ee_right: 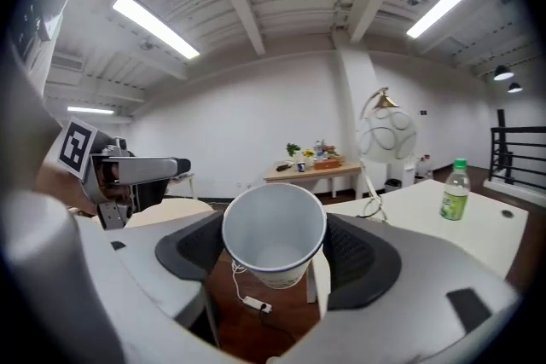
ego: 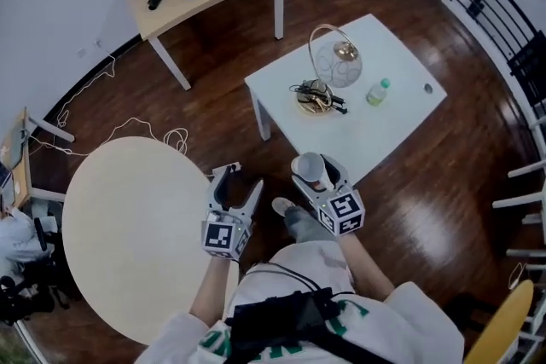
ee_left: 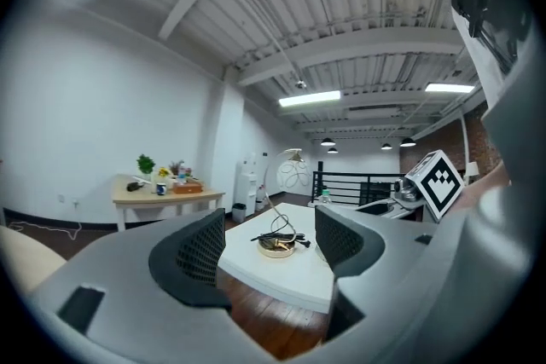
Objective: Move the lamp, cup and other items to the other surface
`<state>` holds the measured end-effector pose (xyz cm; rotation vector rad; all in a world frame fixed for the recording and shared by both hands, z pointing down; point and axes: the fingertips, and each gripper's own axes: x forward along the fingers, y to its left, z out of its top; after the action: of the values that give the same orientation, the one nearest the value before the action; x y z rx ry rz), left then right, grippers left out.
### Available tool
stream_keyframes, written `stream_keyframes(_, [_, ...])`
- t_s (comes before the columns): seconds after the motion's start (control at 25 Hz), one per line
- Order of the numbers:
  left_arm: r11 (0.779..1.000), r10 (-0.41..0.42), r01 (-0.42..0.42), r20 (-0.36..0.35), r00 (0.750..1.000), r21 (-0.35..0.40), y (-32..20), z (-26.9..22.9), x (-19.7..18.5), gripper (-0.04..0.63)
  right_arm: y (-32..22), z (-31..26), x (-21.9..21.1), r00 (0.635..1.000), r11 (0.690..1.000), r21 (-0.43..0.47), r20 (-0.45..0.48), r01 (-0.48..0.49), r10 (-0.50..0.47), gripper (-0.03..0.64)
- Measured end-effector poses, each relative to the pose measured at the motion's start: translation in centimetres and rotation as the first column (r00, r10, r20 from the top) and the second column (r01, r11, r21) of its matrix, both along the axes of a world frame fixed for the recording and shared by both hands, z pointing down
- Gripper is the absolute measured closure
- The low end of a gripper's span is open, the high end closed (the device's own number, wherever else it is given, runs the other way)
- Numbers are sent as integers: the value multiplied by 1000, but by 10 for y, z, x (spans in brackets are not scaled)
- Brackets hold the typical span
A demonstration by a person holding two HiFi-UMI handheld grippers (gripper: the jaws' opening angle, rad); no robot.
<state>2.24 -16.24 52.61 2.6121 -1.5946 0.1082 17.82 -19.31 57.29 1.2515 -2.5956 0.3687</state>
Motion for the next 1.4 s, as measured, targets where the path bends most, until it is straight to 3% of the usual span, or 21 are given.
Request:
stream_keyframes(0.16, [992, 121, -121, -14, 993, -41, -32, -5, 60, 268, -26, 19, 62, 993, 994, -15, -51, -110, 109, 233])
stream_keyframes(0.4, [956, 285, -286, -14, 958, -70, -80, 13, 136, 268, -77, 66, 136, 962, 963, -61, -105, -261, 254, 233])
stream_keyframes(0.8, [883, 461, -457, 19, 887, -103, -125, 63, 233, 268, -131, 145, 199, 928, 924, -152, -188, -351, 321, 229])
stream_keyframes(0.96, [894, 429, -428, -21, 903, -132, -133, 70, 240, 268, -141, 167, 202, 930, 928, -157, -207, -339, 304, 213])
stream_keyframes(1.12, [905, 396, -396, -31, 918, -158, -135, 73, 233, 268, -140, 167, 207, 927, 917, -164, -164, -363, 338, 186])
stream_keyframes(1.28, [923, 367, -365, -8, 930, -126, -125, 59, 207, 268, -123, 138, 207, 922, 918, -126, -144, -377, 359, 186])
stream_keyframes(1.4, [944, 312, -311, -12, 950, -109, -114, 46, 178, 268, -109, 101, 184, 939, 942, -76, -135, -327, 315, 186])
